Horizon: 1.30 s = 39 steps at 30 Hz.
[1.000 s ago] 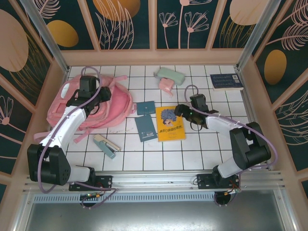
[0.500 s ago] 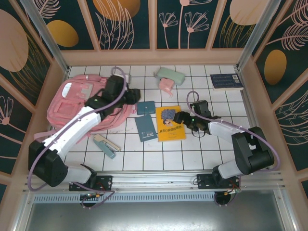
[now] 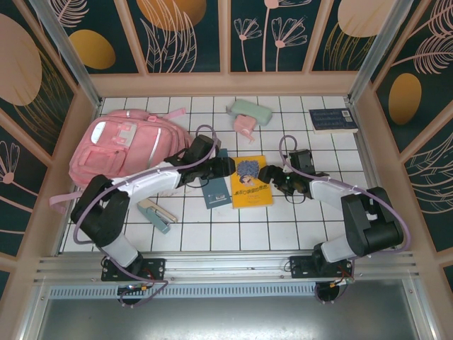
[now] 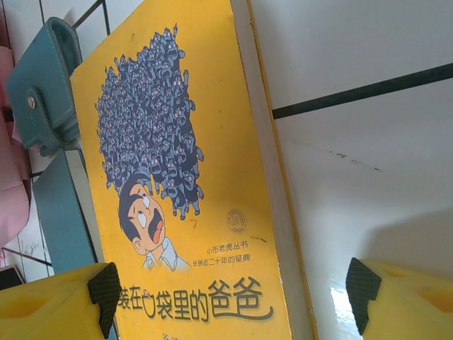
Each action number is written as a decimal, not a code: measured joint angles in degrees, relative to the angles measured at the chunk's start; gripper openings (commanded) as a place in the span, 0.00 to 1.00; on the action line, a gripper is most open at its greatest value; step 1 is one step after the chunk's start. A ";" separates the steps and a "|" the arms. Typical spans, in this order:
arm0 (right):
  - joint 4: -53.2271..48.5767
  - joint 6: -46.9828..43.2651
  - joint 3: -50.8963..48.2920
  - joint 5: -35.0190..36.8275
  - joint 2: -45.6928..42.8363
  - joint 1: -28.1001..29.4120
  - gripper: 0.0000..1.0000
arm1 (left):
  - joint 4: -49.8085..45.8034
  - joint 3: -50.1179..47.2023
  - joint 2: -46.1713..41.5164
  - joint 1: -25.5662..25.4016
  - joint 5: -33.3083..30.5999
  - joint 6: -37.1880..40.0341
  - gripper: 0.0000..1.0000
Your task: Pack the student bag
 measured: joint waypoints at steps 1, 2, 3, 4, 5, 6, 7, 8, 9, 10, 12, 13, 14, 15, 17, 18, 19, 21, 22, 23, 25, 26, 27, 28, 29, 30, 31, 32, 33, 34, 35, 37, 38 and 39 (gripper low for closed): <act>0.04 0.00 0.00 -0.13 0.22 0.00 0.85 | 0.39 0.52 1.60 -0.09 0.17 -0.81 0.61; 0.04 -0.02 0.00 -0.17 0.44 0.00 0.85 | 0.42 1.07 3.23 -0.09 0.22 -1.57 0.61; 0.04 -0.02 0.00 -0.17 0.66 0.00 0.85 | 0.31 1.55 4.35 -0.15 0.20 -2.12 0.61; 0.04 -0.02 0.00 -0.20 0.83 0.00 0.85 | -0.04 2.21 5.62 -0.26 0.15 -2.58 0.61; 0.02 -0.02 0.00 -0.26 0.96 0.00 0.85 | -0.55 2.99 6.80 -0.31 0.11 -3.06 0.61; 0.07 -0.02 0.00 -0.31 1.05 0.00 0.85 | -0.96 3.72 7.65 -0.31 -0.02 -3.37 0.61; 0.13 -0.02 0.00 -0.37 1.11 0.00 0.85 | -1.11 4.39 8.41 -0.31 -0.02 -3.69 0.61; 0.17 -0.02 0.00 -0.48 1.18 0.00 0.85 | -1.16 4.98 9.01 -0.31 0.04 -4.02 0.61; 0.26 -0.02 0.00 -0.55 1.25 -0.07 0.85 | -1.29 5.51 9.42 -0.31 0.17 -4.26 0.61; 0.37 0.00 0.00 -0.72 1.40 -0.20 0.85 | -1.33 6.14 10.01 -0.31 0.33 -4.55 0.62; 0.50 0.13 0.02 -1.01 1.57 -0.33 0.85 | -1.27 6.95 10.95 -0.31 0.66 -4.98 0.62; 0.59 0.20 0.02 -1.07 1.66 -0.33 0.85 | -1.25 7.21 11.50 -0.31 0.96 -5.20 0.62; 0.70 0.24 0.02 -1.20 1.81 -0.37 0.85 | -1.09 7.32 12.13 -0.31 1.42 -5.40 0.61; 0.72 0.28 0.09 -1.36 1.95 -0.44 0.85 | -1.07 7.34 12.63 -0.31 1.79 -5.57 0.62; 0.81 0.59 0.24 -2.14 2.34 -0.76 0.85 | -0.92 7.69 13.44 -0.28 2.43 -5.84 0.62; 0.83 0.83 0.39 -2.56 2.64 -0.98 0.85 | -0.92 7.98 13.49 -0.28 2.58 -5.97 0.62; 0.92 1.31 0.59 -2.86 2.95 -1.09 0.85 | -0.85 8.26 13.66 -0.31 2.97 -6.03 0.62; 1.62 1.97 0.79 -3.76 3.61 -1.29 0.84 | -0.31 8.46 14.19 -0.39 3.61 -6.19 0.62; 2.16 2.32 0.94 -4.39 4.00 -1.36 0.84 | 0.07 8.48 14.36 -0.39 4.00 -6.25 0.62; 2.84 2.58 1.16 -5.11 4.55 -1.36 0.83 | 0.44 8.48 14.40 -0.39 4.37 -6.47 0.62; 4.00 3.52 1.64 -6.38 5.60 -1.40 0.82 | 0.92 8.48 14.51 -0.42 4.96 -6.84 0.62; 4.59 3.87 1.64 -6.97 5.88 -1.55 0.82 | 0.92 8.48 14.51 -0.39 4.96 -6.95 0.62; 5.57 4.61 1.64 -7.67 6.25 -1.70 0.81 | 0.94 8.48 14.51 -0.33 4.87 -7.10 0.61; 6.60 5.29 1.60 -8.66 6.60 -1.92 0.80 | 1.01 8.48 14.51 -0.20 4.92 -7.34 0.61; 7.93 6.10 1.46 -9.55 6.97 -2.05 0.80 | 1.07 8.48 14.53 -0.09 4.94 -7.54 0.61; 9.94 6.97 1.01 -10.60 7.32 -2.14 0.78 | 1.11 8.48 14.53 0.00 4.94 -7.74 0.61; 12.02 8.07 0.37 -11.61 7.56 -2.25 0.77 | 1.22 8.46 14.56 0.09 4.94 -7.98 0.61; 13.75 9.20 -0.35 -12.41 7.58 -2.49 0.76 | 1.31 8.46 14.62 0.17 4.98 -8.15 0.61; 14.95 10.03 -0.90 -13.09 7.65 -2.62 0.75 | 1.44 8.39 14.62 0.26 5.05 -8.35 0.60; 15.87 11.04 -1.44 -14.10 7.65 -2.82 0.74 | 1.84 8.17 14.62 0.33 5.05 -8.55 0.60; 16.24 12.00 -1.84 -14.99 7.65 -2.97 0.72 | 2.27 7.96 14.62 0.44 5.09 -8.61 0.60; 16.31 13.22 -1.95 -16.41 7.63 -3.23 0.69 | 3.04 7.63 14.62 0.57 5.16 -8.85 0.60; 16.28 13.77 -1.95 -16.92 7.39 -3.32 0.68 | 3.34 7.54 14.62 0.63 5.25 -8.98 0.60; 16.26 14.10 -1.95 -17.42 7.06 -3.39 0.67 | 3.54 7.50 14.62 0.68 5.29 -9.01 0.60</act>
